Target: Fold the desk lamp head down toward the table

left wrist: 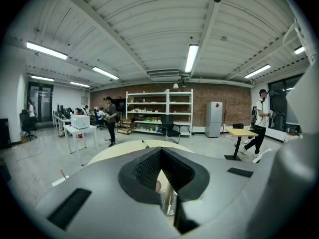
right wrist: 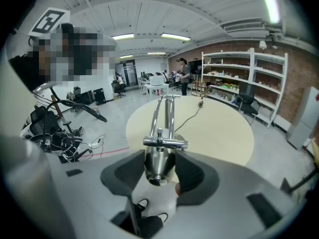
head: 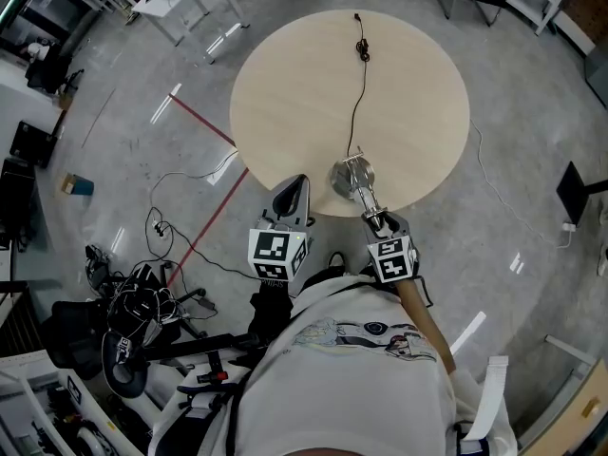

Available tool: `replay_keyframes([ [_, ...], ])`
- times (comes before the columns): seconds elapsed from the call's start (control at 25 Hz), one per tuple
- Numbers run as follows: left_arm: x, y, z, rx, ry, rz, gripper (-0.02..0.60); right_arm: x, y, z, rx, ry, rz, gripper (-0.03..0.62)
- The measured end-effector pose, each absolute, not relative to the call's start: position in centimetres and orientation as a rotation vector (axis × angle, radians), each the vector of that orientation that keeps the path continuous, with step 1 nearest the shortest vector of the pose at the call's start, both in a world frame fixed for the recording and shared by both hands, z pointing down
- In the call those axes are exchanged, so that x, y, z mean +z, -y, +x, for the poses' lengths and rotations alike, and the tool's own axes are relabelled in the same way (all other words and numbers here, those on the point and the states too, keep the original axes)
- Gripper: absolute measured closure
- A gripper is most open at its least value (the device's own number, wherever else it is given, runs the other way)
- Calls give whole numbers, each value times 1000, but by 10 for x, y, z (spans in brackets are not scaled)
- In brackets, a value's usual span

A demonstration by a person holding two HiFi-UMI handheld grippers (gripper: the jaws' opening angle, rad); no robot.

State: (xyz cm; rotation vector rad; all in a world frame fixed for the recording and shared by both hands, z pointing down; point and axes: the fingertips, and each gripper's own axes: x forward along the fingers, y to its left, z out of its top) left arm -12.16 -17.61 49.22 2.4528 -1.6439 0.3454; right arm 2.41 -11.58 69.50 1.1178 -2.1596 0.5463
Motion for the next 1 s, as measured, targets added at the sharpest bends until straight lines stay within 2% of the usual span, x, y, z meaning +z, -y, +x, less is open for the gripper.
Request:
replay_keyframes([
  [1.0,492,184,-131,352,1676,2424,581,726,123,22,590,2113,1035,405],
])
